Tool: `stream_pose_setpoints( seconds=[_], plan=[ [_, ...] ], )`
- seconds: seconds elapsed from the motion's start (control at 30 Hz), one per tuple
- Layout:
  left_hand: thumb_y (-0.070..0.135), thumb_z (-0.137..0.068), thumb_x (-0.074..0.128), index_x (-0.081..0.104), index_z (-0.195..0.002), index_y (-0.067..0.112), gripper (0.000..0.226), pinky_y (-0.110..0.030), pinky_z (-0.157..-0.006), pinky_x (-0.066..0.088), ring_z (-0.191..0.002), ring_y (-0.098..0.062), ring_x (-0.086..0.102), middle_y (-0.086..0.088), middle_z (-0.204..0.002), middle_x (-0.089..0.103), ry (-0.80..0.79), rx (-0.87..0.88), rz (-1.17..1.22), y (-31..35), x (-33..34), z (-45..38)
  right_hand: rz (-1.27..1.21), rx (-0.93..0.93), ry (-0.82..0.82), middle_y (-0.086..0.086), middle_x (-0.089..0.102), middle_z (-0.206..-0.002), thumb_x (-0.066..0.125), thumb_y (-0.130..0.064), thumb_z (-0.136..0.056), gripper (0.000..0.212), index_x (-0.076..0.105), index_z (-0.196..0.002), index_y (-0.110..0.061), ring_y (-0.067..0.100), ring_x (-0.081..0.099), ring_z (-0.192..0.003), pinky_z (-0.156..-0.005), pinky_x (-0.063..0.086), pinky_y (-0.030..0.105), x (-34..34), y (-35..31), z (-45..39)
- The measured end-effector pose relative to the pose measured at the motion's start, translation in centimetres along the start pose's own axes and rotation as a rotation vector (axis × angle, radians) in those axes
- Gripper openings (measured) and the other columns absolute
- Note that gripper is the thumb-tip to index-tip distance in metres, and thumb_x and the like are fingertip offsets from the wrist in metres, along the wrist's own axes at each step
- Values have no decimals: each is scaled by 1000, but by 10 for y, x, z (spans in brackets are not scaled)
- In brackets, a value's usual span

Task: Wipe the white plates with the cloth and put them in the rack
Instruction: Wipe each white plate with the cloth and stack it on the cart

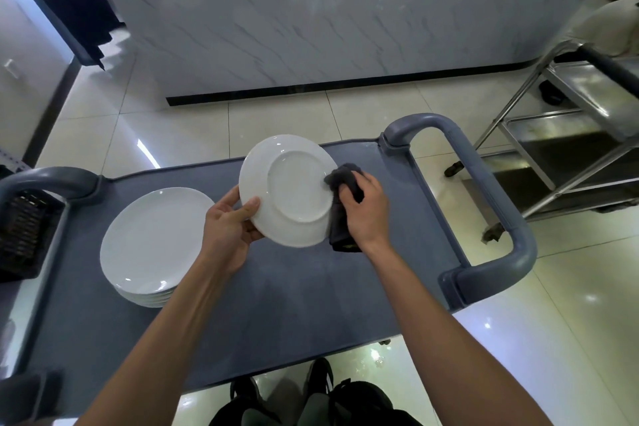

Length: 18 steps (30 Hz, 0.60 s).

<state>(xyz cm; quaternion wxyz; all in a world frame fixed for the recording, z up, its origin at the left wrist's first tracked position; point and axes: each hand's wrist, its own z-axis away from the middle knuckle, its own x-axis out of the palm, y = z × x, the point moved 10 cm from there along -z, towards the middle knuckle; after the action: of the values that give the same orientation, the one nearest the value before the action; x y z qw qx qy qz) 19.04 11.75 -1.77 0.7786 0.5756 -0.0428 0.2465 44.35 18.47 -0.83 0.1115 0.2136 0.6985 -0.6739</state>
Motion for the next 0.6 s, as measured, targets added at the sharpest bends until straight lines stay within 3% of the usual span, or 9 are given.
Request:
stream_pose_setpoints(
  seconds=[0.07, 0.17, 0.27, 0.33, 0.43, 0.6],
  plan=[
    [2, -97, 57, 62, -132, 12, 37, -40, -64, 62, -86, -28, 68, -10, -107, 72, -12, 23, -65, 3, 1, -2, 3, 16, 27, 4, 57, -136, 63, -20, -97, 35, 65, -131, -12, 14, 55, -121, -93, 29, -4, -10, 2, -2],
    [2, -96, 60, 66, -127, 18, 35, -41, -65, 62, -87, -24, 70, -6, -102, 75, -44, 108, -222, 10, 9, -7, 37, 5, 72, 1, 55, -139, 62, -23, -99, 38, 63, -134, -12, 9, 52, -121, -101, 34, 7, -26, 0, -1],
    [2, -95, 62, 69, -116, 27, 33, -38, -76, 61, -86, -13, 72, 3, -99, 77, -72, 240, -497, 16, 25, -12, 89, -19, 68, -3, 51, -141, 61, -25, -100, 38, 61, -137, -13, -2, 42, -117, -94, 26, -4, -36, -4, 1],
    [3, -95, 63, 69, -113, 27, 31, -33, -78, 58, -85, -9, 71, 7, -97, 75, -84, 329, -682, 18, 38, -13, 119, -32, 54, -3, 50, -143, 60, -27, -101, 38, 60, -137, -16, 5, 46, -124, -104, 34, 9, -38, -4, 3],
    [8, -96, 61, 70, -117, 20, 26, -28, -66, 53, -82, -19, 66, -1, -95, 72, -121, 458, -975, 14, 58, -14, 148, -43, 44, -3, 50, -143, 60, -28, -100, 38, 61, -137, -18, 14, 48, -129, -112, 41, 32, -42, 0, 8],
    [14, -98, 56, 63, -127, 23, 31, -33, -57, 47, -63, -29, 61, -8, -79, 67, -265, 703, -1343, 1, 89, -5, 154, -24, 57, -3, 50, -142, 60, -27, -100, 36, 61, -136, -20, 13, 48, -129, -112, 43, 35, -51, 10, 18]
  ],
)
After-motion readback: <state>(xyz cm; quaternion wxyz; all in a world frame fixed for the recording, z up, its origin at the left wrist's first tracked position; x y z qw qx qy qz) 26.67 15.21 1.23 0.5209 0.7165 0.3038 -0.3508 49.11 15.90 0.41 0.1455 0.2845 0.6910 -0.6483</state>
